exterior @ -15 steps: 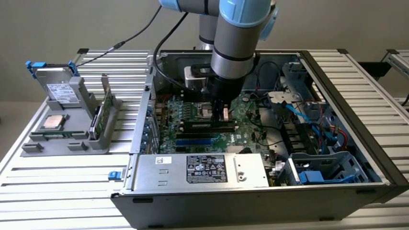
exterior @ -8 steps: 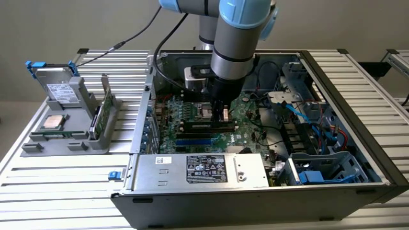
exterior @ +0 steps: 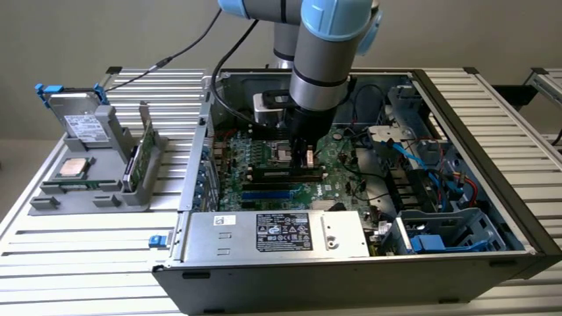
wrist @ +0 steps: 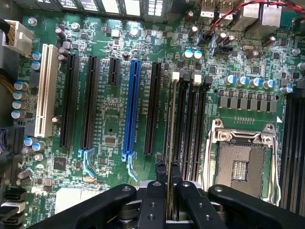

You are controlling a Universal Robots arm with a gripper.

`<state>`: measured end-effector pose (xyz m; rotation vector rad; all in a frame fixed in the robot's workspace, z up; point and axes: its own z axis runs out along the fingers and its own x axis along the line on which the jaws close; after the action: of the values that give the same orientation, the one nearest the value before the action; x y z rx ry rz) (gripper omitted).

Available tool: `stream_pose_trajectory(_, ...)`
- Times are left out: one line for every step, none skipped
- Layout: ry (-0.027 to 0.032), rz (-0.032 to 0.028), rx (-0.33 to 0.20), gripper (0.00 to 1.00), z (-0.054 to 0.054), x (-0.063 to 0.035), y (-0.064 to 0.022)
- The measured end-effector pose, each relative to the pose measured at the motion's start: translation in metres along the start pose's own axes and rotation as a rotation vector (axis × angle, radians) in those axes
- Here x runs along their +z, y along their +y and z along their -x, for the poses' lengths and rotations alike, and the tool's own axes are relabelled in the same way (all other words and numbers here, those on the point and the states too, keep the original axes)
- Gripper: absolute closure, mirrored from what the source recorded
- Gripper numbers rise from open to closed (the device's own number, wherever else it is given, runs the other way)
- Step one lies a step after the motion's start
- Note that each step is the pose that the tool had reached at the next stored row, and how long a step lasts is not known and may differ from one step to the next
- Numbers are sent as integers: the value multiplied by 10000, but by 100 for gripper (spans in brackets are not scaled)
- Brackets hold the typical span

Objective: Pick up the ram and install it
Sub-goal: 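Insert the ram into the slot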

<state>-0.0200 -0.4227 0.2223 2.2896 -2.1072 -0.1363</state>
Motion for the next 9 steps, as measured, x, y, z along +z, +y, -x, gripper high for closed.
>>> stream_pose_trajectory(0, 0, 3, 86, 1, 1, 0)
stream_pose_trajectory(-1, 0, 5, 86, 2, 2, 0)
stream_pose_trajectory(-2, -1, 8, 86, 3, 4, -1)
stream_pose_trajectory(-4, -2, 11, 86, 5, 5, -1)
stream_pose_trajectory(-4, -1, 15, 86, 7, 6, -1)
stream_pose_trajectory(-3, -1, 20, 86, 9, 6, -1)
stream_pose_trajectory(-2, -1, 23, 86, 10, 6, -1)
stream_pose_trajectory(-2, -1, 33, 86, 12, 8, -2)
stream_pose_trajectory(-4, -1, 37, 86, 13, 10, -2)
